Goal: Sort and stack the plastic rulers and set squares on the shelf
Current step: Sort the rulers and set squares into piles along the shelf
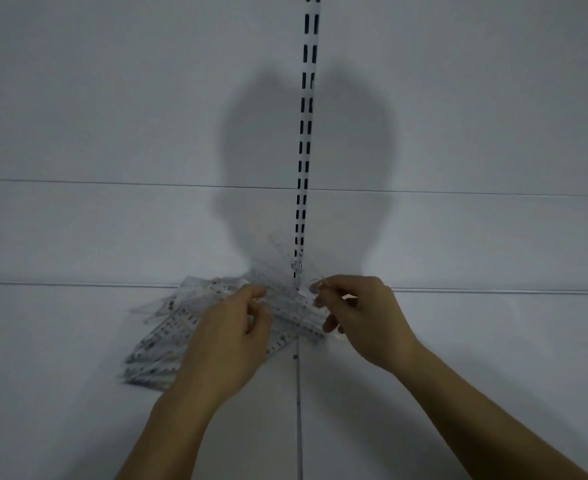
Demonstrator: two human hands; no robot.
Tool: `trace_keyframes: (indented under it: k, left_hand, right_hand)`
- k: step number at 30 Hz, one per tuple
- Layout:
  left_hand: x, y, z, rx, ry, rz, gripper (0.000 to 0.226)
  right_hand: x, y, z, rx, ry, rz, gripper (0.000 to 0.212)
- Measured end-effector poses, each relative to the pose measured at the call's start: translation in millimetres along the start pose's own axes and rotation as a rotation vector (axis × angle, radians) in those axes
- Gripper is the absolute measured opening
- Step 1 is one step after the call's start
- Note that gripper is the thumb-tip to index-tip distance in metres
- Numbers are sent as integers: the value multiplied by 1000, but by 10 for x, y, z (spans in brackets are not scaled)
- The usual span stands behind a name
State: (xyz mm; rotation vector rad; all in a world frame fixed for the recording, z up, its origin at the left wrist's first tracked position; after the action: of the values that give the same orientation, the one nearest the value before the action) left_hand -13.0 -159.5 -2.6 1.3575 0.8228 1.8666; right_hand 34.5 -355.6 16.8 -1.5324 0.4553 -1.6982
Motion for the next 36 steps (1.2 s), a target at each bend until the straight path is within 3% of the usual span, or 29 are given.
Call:
trace_keyframes:
  k: [3, 6, 11, 15, 19, 23, 29, 33, 36]
  left_hand:
    - [-143, 90, -25, 88, 17, -197, 61]
    - [-255, 261, -78, 56, 76, -486, 76]
    - [-507, 527, -66, -9, 116, -565, 63]
    - [-835, 751, -137, 36, 85, -681, 65]
    - [-1340, 1035, -260, 84, 0, -640, 57]
    - [-1996, 1449, -442, 9, -55, -515, 36]
    - [-3198, 2360, -671, -123, -175, -449, 31]
    - [-4107, 2966, -902, -154, -322, -466, 28]
    - [-4799, 3489, -1167, -223, -487, -482, 32]
  right_hand:
    - [76, -115, -192, -61, -10, 188, 20]
    - [142, -167, -444, -104, -40, 300, 21]
    - [367, 185, -780, -226, 33, 283, 22]
    - [761, 627, -1072, -291, 121, 281, 26]
    - [1222, 1056, -1410, -332, 208, 243, 24]
    - [1809, 1488, -1868, -368, 273, 149, 25]
    - [2876, 2229, -2691, -459, 379, -108, 29]
    - [3527, 2543, -3394, -543, 436, -289, 12]
    - [3975, 2776, -4015, -698, 491, -370, 19]
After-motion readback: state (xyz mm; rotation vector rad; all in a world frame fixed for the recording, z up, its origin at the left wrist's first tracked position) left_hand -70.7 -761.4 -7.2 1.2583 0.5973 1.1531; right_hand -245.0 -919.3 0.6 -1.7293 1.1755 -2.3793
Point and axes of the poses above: each hand's wrist, its own z-axis towards the middle knuckle, its own x-axis out of the back of the hand, y = z × x, the point moved 2 cm from there along z, towards the middle knuckle, and after that the axes turned 9 degrees about -z, right-handed, at the moved point
